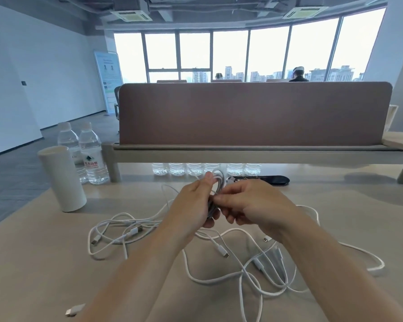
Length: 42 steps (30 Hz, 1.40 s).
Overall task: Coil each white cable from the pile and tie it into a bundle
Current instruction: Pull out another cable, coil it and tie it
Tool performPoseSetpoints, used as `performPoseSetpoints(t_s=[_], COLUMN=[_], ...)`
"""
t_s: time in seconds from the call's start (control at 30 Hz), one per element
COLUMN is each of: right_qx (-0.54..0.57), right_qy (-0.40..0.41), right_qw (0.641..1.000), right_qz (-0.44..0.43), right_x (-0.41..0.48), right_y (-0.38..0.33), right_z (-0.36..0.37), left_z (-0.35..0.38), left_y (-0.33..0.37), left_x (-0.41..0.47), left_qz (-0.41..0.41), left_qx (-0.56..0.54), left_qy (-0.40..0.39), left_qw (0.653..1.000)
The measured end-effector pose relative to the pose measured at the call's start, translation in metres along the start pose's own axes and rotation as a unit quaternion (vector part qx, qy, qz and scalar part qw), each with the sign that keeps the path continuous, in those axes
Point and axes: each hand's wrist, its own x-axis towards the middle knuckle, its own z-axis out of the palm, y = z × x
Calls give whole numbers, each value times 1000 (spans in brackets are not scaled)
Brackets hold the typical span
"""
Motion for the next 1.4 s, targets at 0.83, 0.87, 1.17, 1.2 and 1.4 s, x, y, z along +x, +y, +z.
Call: performPoseSetpoints(t_s=[0.83,0.87,1.17,1.2,1.4], right_qx=[-40,-46,-90,-97,-149], right_qy=[101,106,59,58,75], right_qw=[994,993,994,994,986], right_qz=[-10,-7,-4,-4,-25], right_x=[3,3,1,1,1], right_y=[2,2,0,0,3], right_z=[8,8,4,5,4], left_z=[-1,-3,-16,-16,-19], left_y=[-8,-7,0,0,2], left_x=[5,5,9,9,9], left_qz=[-20,-22,-35,-36,-37], left_qx=[-24,-35,-47,-47,-50], left_qy=[-18,-12,23,24,29], left_qw=[999,999,998,998,998])
